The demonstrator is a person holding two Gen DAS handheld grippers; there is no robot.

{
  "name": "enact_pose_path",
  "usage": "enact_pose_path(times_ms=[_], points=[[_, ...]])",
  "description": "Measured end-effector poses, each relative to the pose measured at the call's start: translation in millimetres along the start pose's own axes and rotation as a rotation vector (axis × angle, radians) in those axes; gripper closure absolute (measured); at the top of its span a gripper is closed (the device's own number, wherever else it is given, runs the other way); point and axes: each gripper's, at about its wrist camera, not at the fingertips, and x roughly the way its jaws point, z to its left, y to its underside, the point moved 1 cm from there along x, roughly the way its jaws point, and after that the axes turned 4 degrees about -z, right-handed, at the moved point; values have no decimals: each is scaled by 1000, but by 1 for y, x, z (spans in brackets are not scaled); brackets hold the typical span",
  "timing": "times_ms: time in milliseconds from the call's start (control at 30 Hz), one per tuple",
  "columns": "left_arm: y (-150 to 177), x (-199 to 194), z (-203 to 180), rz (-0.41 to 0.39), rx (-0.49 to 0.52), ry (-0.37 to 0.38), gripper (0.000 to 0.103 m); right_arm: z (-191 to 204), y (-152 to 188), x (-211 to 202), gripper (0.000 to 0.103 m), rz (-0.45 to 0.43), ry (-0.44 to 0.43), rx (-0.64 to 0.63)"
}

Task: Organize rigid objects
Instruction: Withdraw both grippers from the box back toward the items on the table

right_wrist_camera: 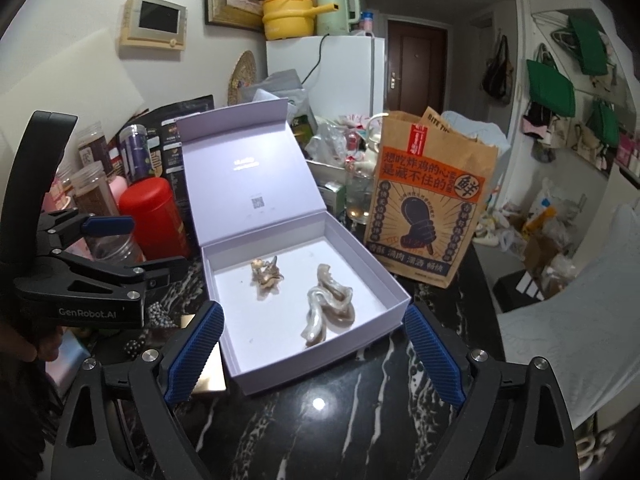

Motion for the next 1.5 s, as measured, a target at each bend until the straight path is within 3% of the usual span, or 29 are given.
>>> enact_pose_path(times_ms=[367,933,1500], points=[[21,-36,1,-42,0,1,9,13,17,-36,8,-34,4,9],[82,-76,14,-61,3,-44,9,55,58,-67,8,-42,-31,-7],[134,-77,29,3,6,-6,9,85,97,-63,8,-8,-76,42]])
